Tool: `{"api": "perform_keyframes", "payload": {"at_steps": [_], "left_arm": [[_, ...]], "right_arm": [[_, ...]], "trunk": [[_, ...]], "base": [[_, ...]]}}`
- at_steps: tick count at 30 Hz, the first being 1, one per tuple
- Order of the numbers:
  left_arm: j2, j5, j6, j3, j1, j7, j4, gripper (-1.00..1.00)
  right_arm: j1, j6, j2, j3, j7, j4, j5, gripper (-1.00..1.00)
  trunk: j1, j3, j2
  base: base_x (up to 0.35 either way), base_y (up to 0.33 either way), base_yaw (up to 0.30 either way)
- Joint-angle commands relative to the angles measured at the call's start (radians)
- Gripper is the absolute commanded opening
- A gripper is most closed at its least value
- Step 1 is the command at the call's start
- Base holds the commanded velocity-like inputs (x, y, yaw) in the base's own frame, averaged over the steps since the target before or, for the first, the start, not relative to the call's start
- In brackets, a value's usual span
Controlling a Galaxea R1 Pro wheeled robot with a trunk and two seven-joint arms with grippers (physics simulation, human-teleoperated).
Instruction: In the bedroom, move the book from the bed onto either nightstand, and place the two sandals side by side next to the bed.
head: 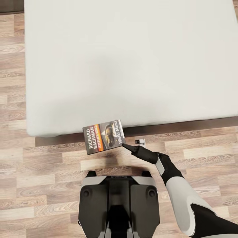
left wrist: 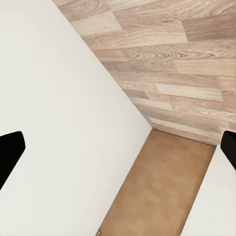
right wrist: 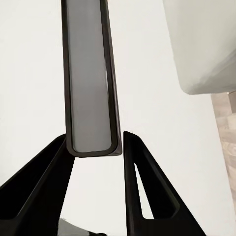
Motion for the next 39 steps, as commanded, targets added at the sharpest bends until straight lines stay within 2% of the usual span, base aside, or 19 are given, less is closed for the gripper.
{"api": "perform_keyframes", "payload": {"at_steps": [1, 39], "left_arm": [[0.0, 0.01, -0.004, -0.009, 0.0, 0.002, 0.001, 1.0], [-0.004, 0.011, -0.006, -0.009, 0.0, -0.009, -0.001, 1.0]], "right_arm": [[0.0, 0.015, 0.001, -0.003, 0.005, 0.0, 0.004, -1.0], [0.0, 0.033, -0.003, 0.002, 0.005, -0.002, -0.001, -1.0]], "trunk": [[-0.004, 0.003, 0.006], [-0.149, 0.122, 0.272]], "base": [[0.0, 0.0, 0.0], [0.0, 0.0, 0.0]]}}
